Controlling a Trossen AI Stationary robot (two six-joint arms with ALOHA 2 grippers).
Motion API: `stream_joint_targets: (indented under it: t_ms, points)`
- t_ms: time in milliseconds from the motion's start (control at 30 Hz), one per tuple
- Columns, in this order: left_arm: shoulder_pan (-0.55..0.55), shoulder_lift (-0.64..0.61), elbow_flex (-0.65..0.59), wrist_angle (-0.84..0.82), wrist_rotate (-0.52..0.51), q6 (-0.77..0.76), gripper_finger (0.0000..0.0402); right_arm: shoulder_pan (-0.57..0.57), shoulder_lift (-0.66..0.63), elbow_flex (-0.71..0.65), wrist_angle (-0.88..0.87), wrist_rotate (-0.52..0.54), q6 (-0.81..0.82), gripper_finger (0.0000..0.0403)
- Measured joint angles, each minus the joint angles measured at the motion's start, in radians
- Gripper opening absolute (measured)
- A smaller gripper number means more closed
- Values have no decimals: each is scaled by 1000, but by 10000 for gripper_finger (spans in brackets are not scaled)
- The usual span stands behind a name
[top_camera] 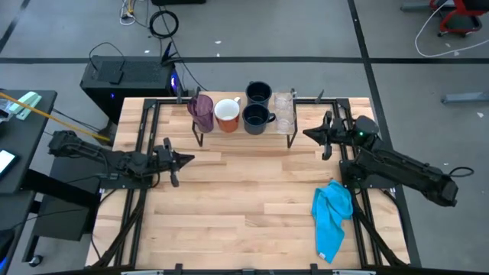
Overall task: Stack small to large cups/mugs on shelf
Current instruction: Return to Home Position
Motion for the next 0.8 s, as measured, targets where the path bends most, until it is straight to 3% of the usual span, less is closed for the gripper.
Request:
stream_joint_targets:
  t_ms: [467, 800]
  points:
    - [35, -98, -1, -55, -12, 48, 11, 42, -245, -192, 60, 19, 89, 5]
    - [48, -213, -2, -112, 0, 71, 6, 42, -307, -199, 28, 19, 104, 5]
